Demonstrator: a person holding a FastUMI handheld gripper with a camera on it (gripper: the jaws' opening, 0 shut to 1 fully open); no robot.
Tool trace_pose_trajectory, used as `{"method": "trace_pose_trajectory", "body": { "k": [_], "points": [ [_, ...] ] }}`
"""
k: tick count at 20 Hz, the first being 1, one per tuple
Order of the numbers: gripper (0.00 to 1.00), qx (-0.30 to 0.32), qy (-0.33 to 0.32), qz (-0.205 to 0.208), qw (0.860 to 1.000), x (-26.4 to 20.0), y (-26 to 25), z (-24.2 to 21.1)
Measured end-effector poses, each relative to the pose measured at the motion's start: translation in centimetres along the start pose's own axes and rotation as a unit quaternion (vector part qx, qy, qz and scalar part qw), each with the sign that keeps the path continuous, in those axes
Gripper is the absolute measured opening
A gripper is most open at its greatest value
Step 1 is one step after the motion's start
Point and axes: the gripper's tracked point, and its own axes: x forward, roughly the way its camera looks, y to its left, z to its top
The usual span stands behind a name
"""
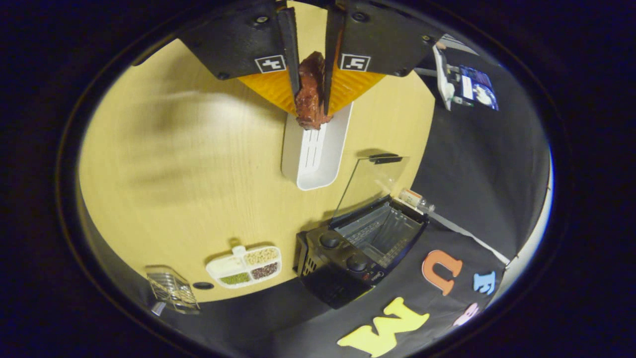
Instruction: Open the toaster oven, put the food inside, and close the toaster oven door.
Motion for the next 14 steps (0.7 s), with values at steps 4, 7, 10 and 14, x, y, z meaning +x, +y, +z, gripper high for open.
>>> {"method": "trace_pose_trajectory", "body": {
  "k": [4, 7, 10, 14],
  "points": [
    [0.17, 0.033, 0.011, 0.021, 0.999, -0.1, 0.1, 0.1],
    [0.15, 0.028, 0.004, 0.028, 0.999, -1.0, 1.1, 0.8],
    [0.14, 0.030, -0.016, 0.034, 0.999, -2.0, 2.7, 2.4],
    [0.14, 0.086, -0.054, 0.062, 0.993, -2.5, 6.7, 4.4]
  ]
}}
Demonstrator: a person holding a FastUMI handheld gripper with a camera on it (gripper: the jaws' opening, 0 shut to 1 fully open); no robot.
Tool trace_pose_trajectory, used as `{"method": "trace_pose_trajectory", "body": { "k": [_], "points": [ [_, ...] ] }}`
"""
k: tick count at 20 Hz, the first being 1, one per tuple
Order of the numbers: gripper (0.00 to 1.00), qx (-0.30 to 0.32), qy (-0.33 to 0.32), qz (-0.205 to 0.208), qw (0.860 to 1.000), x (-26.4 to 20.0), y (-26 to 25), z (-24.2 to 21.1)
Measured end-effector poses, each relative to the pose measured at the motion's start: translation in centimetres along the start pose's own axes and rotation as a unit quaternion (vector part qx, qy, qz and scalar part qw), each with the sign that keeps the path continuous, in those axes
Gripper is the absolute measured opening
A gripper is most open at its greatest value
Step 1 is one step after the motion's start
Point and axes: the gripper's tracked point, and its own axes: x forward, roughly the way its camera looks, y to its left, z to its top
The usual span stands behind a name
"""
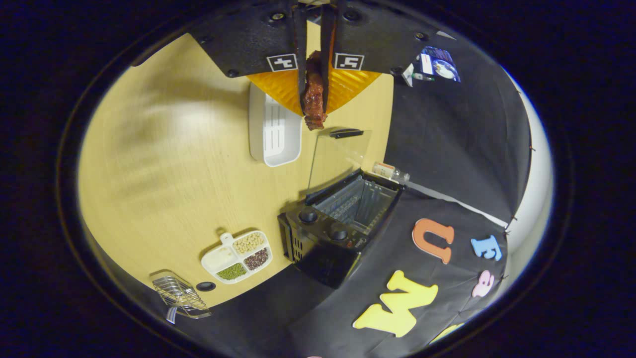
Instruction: Open the toaster oven, put the food inside, and close the toaster oven door.
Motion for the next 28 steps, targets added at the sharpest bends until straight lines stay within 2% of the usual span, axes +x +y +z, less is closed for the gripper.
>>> {"method": "trace_pose_trajectory", "body": {
  "k": [4, 6, 11, 17, 22, 24, 28],
  "points": [
    [0.14, 0.068, -0.067, 0.000, 0.995, 2.1, 3.8, 0.9],
    [0.14, 0.110, -0.096, 0.022, 0.989, 4.3, 5.9, 1.1],
    [0.14, 0.210, -0.180, 0.085, 0.957, 9.7, 10.9, 1.8],
    [0.14, 0.273, -0.223, 0.104, 0.930, 17.0, 14.7, 2.6],
    [0.14, 0.294, -0.262, 0.072, 0.916, 21.3, 14.6, 4.5],
    [0.14, 0.291, -0.269, 0.055, 0.916, 22.9, 14.0, 5.6],
    [0.14, 0.301, -0.309, 0.035, 0.901, 25.3, 12.7, 9.1]
  ]
}}
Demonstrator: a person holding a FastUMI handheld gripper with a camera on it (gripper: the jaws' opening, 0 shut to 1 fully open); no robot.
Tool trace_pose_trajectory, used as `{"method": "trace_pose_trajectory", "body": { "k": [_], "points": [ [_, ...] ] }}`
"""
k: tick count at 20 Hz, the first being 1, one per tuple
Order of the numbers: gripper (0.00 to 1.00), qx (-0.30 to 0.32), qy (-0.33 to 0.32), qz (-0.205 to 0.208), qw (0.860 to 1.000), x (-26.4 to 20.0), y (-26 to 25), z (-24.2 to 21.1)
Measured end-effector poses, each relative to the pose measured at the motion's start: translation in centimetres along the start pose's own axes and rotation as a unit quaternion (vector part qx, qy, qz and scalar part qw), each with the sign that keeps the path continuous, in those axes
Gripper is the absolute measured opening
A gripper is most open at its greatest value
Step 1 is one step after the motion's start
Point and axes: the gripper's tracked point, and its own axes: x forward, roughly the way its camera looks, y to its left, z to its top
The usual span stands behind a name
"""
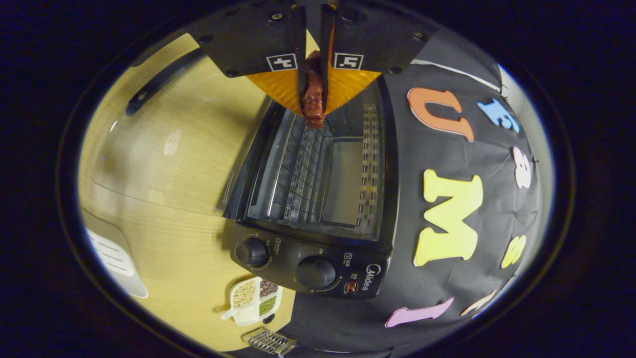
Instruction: Open the toaster oven, put the food inside, and close the toaster oven door.
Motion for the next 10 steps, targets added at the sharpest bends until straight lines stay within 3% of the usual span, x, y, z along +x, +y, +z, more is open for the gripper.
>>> {"method": "trace_pose_trajectory", "body": {
  "k": [7, 10],
  "points": [
    [0.14, -0.035, -0.055, -0.031, 0.997, 5.7, 0.1, 1.5],
    [0.18, -0.111, -0.059, -0.053, 0.991, 6.3, 0.2, 1.3]
  ]
}}
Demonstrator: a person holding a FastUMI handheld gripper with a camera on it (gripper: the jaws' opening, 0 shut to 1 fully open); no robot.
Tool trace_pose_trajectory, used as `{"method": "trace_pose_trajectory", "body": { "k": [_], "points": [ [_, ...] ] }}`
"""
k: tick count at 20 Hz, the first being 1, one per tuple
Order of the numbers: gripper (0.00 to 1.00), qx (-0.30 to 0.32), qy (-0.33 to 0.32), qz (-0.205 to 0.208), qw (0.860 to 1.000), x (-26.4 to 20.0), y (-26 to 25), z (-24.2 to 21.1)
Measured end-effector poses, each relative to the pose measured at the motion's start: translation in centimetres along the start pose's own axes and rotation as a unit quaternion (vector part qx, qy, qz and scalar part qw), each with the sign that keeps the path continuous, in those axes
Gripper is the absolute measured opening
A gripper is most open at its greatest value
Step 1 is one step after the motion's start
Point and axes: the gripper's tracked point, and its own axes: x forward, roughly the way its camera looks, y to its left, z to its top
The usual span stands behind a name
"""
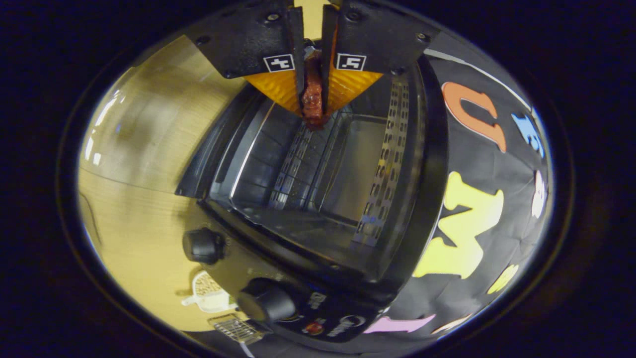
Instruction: Open the toaster oven, put the food inside, and close the toaster oven door.
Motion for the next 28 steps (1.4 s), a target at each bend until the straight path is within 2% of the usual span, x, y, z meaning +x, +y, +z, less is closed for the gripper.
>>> {"method": "trace_pose_trajectory", "body": {
  "k": [4, 5, 8, 11, 15, 23, 28],
  "points": [
    [0.34, -0.139, -0.006, -0.037, 0.990, 0.2, -1.2, 0.5],
    [0.35, -0.178, -0.010, -0.043, 0.983, 0.1, -1.4, 0.8],
    [0.49, -0.273, -0.012, -0.067, 0.960, 0.0, -1.9, 1.2],
    [0.68, -0.348, -0.023, -0.084, 0.934, -0.4, -1.9, 2.1],
    [0.83, -0.396, -0.013, -0.081, 0.914, -1.4, -1.9, 1.5],
    [0.83, -0.486, 0.027, -0.050, 0.872, -7.0, -2.2, -0.2],
    [0.84, -0.504, 0.028, -0.053, 0.862, -12.4, -3.8, 1.2]
  ]
}}
